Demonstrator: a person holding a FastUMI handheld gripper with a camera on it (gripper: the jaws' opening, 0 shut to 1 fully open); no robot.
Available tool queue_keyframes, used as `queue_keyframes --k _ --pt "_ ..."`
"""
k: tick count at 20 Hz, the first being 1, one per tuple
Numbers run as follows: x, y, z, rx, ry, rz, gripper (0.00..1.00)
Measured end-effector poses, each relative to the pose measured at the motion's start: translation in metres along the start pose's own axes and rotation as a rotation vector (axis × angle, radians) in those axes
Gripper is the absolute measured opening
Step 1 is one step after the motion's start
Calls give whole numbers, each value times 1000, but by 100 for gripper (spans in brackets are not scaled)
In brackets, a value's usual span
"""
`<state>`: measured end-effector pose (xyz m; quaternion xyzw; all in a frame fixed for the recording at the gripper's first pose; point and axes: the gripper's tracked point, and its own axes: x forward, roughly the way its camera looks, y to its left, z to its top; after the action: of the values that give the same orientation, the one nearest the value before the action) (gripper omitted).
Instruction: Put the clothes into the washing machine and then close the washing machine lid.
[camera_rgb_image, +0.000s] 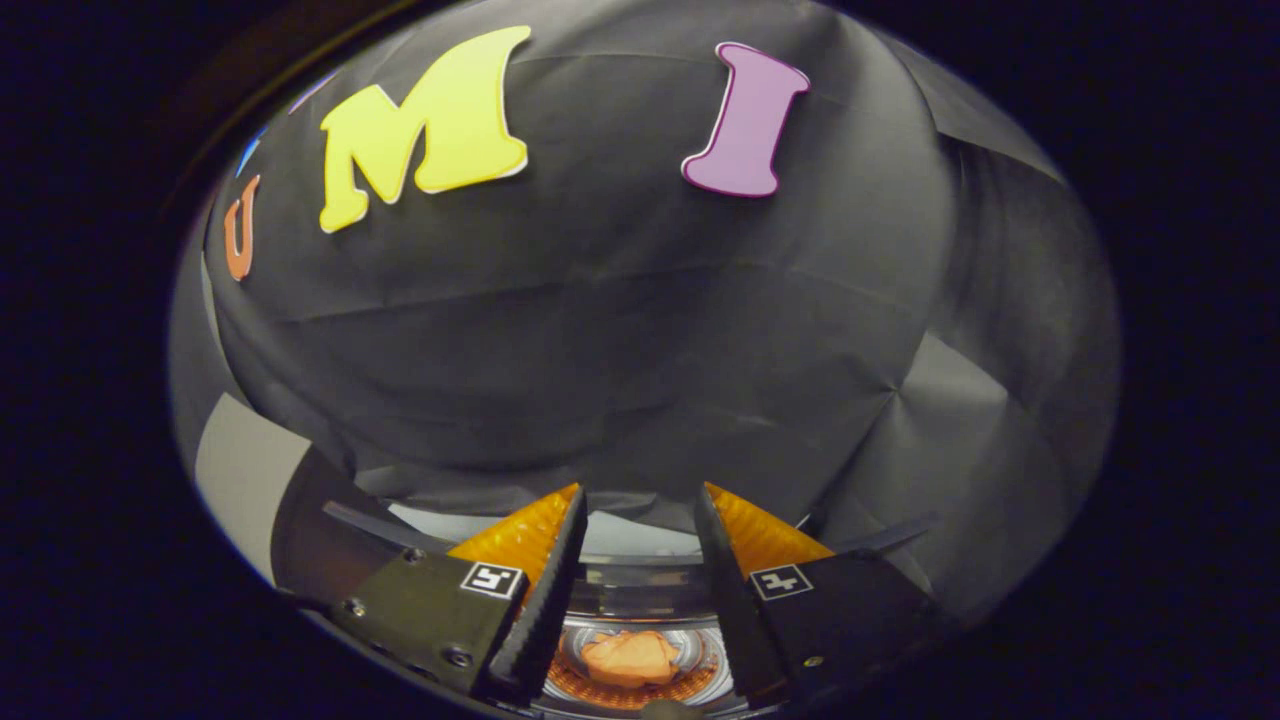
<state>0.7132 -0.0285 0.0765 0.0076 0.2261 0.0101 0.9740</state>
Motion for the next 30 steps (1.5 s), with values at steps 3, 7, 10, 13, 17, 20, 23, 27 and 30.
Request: queue_keyframes --k 3,7,10,13,17,20,23,27,30 --pt "1 -2 -4 -8 -39 13 69" --pt "1 -3 0 10 -119 13 70" --pt "-1 -3 0 7 -195 6 69" --pt "-1 -3 1 8 -255 14 70" --pt "-1 -4 2 9 -277 21 70" --pt "-7 -4 -2 10 -293 24 70" --pt "-11 -4 -4 10 -315 25 70" --pt "-18 -4 -10 12 -323 27 70" --pt "-26 -4 -15 11 -337 27 70"
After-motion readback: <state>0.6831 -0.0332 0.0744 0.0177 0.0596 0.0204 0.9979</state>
